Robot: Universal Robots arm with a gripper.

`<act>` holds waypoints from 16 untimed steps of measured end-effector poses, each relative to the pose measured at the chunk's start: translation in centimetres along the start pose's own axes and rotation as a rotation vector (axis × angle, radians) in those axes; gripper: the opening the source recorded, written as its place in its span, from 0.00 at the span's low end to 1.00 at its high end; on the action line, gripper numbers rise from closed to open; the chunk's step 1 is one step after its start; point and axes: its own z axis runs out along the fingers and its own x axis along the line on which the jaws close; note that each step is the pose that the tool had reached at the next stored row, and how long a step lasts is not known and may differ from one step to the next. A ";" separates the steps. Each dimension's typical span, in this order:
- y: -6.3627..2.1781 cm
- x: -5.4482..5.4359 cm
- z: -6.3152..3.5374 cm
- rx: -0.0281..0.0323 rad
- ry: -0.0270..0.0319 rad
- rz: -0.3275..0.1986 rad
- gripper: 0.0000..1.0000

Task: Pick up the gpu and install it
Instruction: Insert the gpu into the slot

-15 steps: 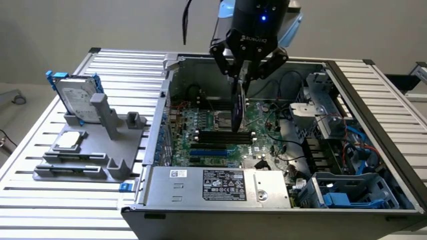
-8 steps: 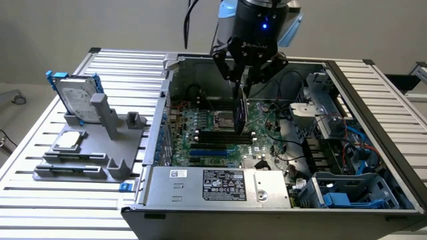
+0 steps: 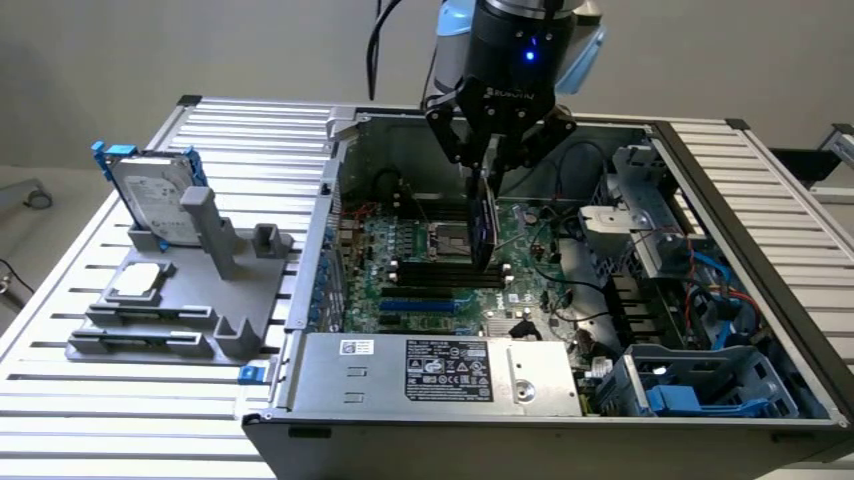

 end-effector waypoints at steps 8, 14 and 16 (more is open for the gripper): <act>0.00 0.0 0.01 0.0000 0.0000 0.000 0.26; 0.00 0.0 0.04 0.0044 -0.0016 -0.098 0.26; 0.00 0.0 0.05 0.0060 -0.0022 -0.134 0.26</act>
